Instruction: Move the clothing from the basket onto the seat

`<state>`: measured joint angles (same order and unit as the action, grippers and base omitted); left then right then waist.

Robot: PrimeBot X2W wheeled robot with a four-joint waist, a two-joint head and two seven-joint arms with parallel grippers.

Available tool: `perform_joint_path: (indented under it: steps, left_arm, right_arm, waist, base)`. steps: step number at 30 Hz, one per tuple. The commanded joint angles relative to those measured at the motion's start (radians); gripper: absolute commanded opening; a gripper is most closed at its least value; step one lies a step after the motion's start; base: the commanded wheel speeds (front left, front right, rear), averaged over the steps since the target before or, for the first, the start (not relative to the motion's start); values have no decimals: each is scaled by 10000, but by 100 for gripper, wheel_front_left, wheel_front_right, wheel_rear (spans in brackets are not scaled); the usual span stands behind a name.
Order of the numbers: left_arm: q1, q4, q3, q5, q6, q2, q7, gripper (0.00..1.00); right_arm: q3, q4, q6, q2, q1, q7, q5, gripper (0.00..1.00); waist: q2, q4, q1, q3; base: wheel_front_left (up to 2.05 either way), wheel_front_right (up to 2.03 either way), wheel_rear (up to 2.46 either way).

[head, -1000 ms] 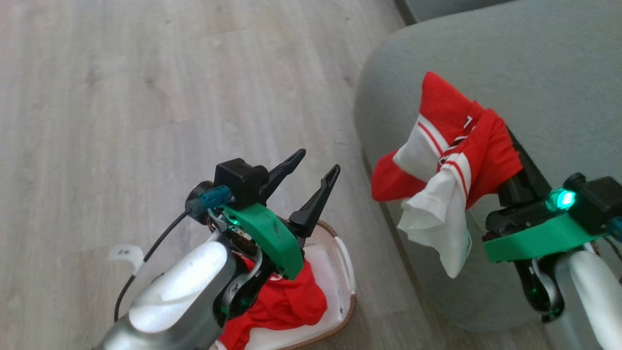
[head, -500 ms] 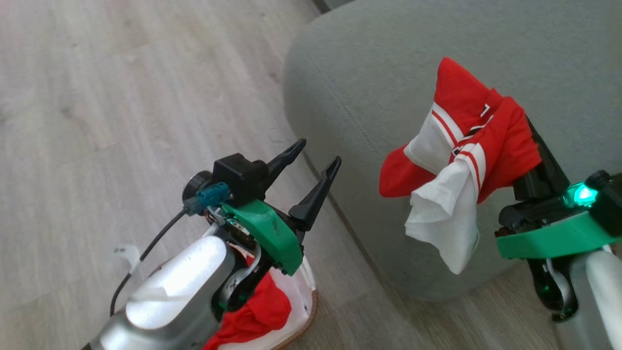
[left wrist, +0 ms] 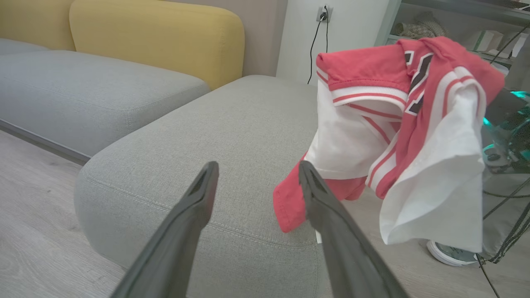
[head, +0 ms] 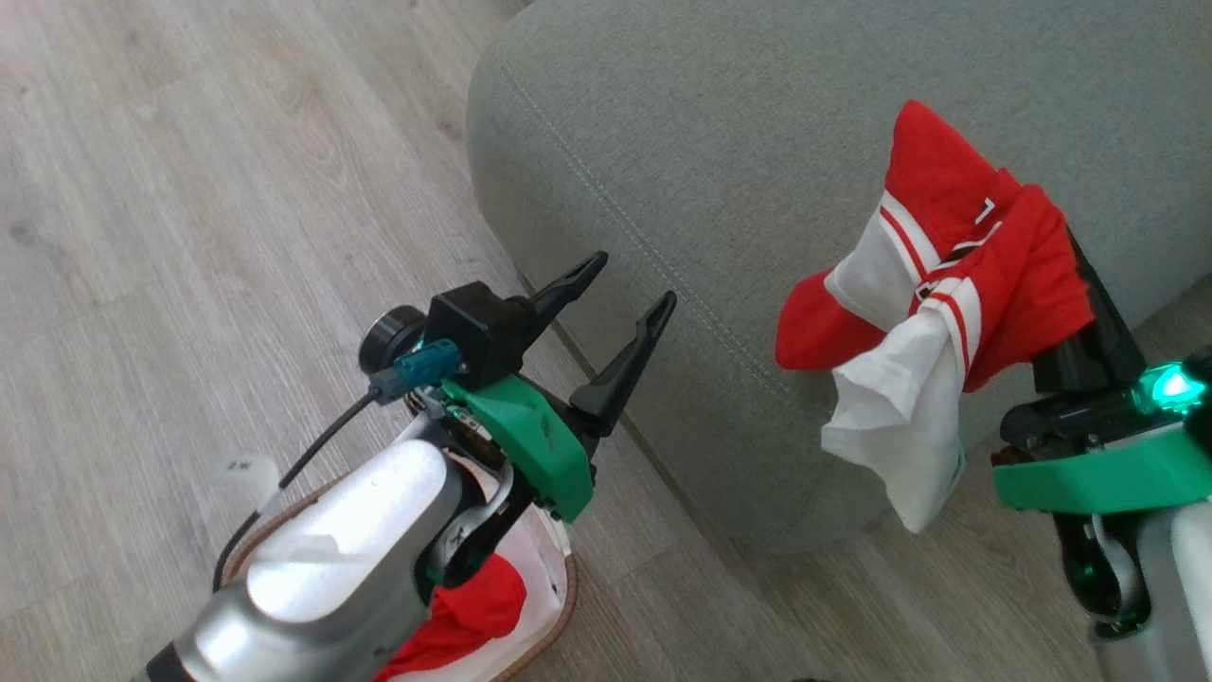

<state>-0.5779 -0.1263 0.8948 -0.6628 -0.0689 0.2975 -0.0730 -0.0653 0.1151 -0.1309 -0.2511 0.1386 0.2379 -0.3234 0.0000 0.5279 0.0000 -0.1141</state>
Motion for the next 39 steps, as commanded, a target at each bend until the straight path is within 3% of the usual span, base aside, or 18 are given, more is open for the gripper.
perform_joint_path:
  steps: [1, 9, 17, 30, 34, 39]
  left_arm:
    - [-609, 221, -334, 88, 81, 71, -73, 100]
    - [-773, 102, -282, 98, 135, 53, -69, 100]
    - [-988, 395, -304, 185, -16, 262, 207, 100]
    - [-2177, 1078, -174, 472, 104, 324, 1052, 100]
    - [-2600, 1067, -87, 586, 197, 213, 1212, 100]
    - [-2832, 986, -50, 637, 251, 121, 1228, 100]
  right_arm:
    - [-56, 480, 2, -13, 106, 40, 126, 0]
    - [-159, 587, 2, -160, 465, -49, 80, 0]
    - [-447, -280, 2, -826, 2361, -58, -446, 0]
    - [-543, -3223, 2, -2389, 6006, 67, -1675, 0]
    - [-814, -4620, 2, -3161, 7170, 26, -2128, 0]
    - [-1073, -5668, 2, -3634, 7784, -100, -2540, 0]
  waist:
    - [0, 11, 0, -50]
    - [0, 20, 0, -246]
    - [0, -124, 0, -885]
    - [0, -1159, 0, -2819]
    - [0, -1564, 0, -3428]
    - [0, -1852, 0, -3750]
  base:
    - [0, 0, 0]
    - [0, 0, 0]
    - [0, 0, 0]
    - [0, 0, 0]
    - [0, 0, 0]
    - [0, 0, 0]
